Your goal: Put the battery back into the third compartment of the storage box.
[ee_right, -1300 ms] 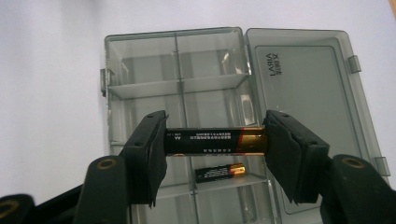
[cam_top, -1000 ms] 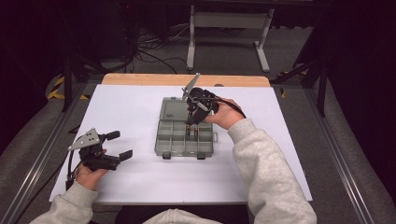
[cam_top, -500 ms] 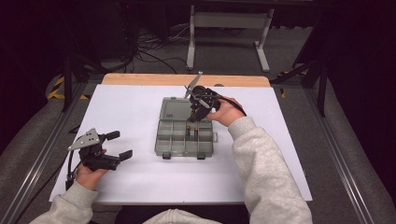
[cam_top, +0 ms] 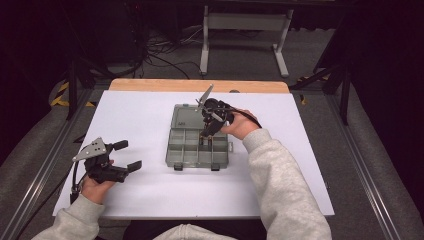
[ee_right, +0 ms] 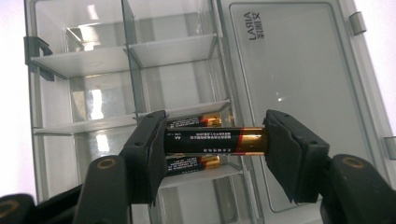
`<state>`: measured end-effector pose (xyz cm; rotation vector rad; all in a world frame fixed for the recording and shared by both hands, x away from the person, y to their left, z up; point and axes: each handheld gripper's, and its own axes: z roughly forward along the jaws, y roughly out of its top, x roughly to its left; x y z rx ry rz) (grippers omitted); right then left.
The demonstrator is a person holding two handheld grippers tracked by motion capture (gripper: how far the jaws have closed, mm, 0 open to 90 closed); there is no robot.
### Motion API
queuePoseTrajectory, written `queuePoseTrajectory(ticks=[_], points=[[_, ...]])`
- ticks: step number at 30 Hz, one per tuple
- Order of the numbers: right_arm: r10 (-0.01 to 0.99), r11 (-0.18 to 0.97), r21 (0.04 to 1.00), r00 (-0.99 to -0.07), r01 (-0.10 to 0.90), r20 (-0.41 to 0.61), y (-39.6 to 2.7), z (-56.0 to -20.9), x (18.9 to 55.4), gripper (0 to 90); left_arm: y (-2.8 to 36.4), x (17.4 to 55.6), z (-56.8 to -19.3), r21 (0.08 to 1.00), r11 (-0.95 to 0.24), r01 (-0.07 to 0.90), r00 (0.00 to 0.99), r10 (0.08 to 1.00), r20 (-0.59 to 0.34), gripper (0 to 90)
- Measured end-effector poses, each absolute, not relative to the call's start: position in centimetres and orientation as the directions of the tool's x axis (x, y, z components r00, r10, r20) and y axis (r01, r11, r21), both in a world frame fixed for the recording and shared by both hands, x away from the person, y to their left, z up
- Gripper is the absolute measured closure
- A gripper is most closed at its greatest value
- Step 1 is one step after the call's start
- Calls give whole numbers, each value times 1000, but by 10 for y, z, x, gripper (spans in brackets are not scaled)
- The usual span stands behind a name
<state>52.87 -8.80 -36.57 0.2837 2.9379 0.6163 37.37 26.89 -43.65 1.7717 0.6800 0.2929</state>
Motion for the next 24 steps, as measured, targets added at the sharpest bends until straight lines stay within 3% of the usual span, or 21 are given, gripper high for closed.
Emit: queuePoseTrajectory(ticks=[24], points=[[191,912,376,-981,163,-37,-85,-384,527,413,269,374,-437,939,-173,297,800,582,-146,20]])
